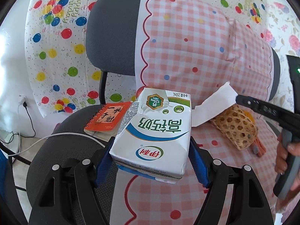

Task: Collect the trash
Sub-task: 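Carry the milk carton over the pink bin and open the left gripper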

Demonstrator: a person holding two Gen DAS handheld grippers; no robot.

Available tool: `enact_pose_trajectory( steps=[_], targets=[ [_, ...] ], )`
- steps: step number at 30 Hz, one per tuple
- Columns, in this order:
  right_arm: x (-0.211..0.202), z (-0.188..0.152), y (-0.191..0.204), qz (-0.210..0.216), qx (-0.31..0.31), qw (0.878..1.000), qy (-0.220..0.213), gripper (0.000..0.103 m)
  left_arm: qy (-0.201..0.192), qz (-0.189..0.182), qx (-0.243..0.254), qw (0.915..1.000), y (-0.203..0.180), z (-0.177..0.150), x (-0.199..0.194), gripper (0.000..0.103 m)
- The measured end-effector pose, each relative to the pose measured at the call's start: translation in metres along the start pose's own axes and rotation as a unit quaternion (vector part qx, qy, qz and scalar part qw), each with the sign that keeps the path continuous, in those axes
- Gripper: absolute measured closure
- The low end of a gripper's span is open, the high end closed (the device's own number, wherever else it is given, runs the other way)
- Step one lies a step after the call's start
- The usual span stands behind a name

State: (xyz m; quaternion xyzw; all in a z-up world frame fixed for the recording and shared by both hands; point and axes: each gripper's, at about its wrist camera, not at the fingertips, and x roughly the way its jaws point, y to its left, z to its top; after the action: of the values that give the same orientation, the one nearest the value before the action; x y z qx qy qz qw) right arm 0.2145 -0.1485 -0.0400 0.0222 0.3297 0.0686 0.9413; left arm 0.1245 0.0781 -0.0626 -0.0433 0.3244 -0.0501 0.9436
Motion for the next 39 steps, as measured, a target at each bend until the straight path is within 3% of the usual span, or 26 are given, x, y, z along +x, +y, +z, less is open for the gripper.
enact_pose_trajectory(
  steps=[3, 5, 7, 10, 14, 18, 24, 29, 34, 39],
  targets=[
    [0.017, 0.008, 0.001, -0.013, 0.007, 1.0, 0.01, 0.064, -0.001, -0.001, -0.004, 1.0, 0.005, -0.001, 0.004, 0.029],
    [0.026, 0.01, -0.002, -0.015, 0.022, 0.999, 0.021, 0.072, 0.0, -0.001, -0.005, 1.0, 0.006, -0.002, 0.005, 0.029],
    [0.03, 0.011, -0.004, -0.011, 0.039, 0.999, 0.029, 0.088, 0.002, -0.001, -0.007, 1.0, 0.007, -0.003, 0.006, 0.029],
    [0.019, 0.011, 0.003, 0.007, 0.043, 0.999, 0.01, 0.101, 0.001, 0.002, -0.01, 0.9999, 0.009, -0.005, 0.001, 0.029],
    [-0.03, 0.017, 0.021, 0.045, 0.017, 0.997, -0.055, 0.102, -0.013, 0.014, -0.011, 0.9998, 0.011, -0.004, -0.017, 0.029],
    [-0.086, 0.019, 0.029, 0.057, -0.006, 0.993, -0.106, 0.102, -0.036, 0.011, -0.005, 0.9993, 0.006, 0.0, -0.045, 0.029],
    [-0.141, -0.011, 0.013, 0.075, -0.01, 0.992, -0.106, 0.102, -0.055, -0.012, 0.014, 0.9983, -0.016, -0.007, -0.08, 0.029],
    [-0.174, -0.051, -0.013, 0.086, 0.022, 0.992, -0.089, 0.102, -0.045, -0.04, 0.036, 0.9975, -0.047, -0.027, -0.093, 0.029],
    [-0.224, -0.084, -0.039, 0.053, 0.046, 0.992, -0.101, 0.102, -0.037, -0.086, 0.074, 0.9929, -0.092, -0.044, -0.108, 0.029],
    [-0.279, -0.123, -0.071, -0.023, 0.072, 0.991, -0.112, 0.102, -0.038, -0.147, 0.123, 0.9807, -0.147, -0.061, -0.125, 0.029]
  ],
)
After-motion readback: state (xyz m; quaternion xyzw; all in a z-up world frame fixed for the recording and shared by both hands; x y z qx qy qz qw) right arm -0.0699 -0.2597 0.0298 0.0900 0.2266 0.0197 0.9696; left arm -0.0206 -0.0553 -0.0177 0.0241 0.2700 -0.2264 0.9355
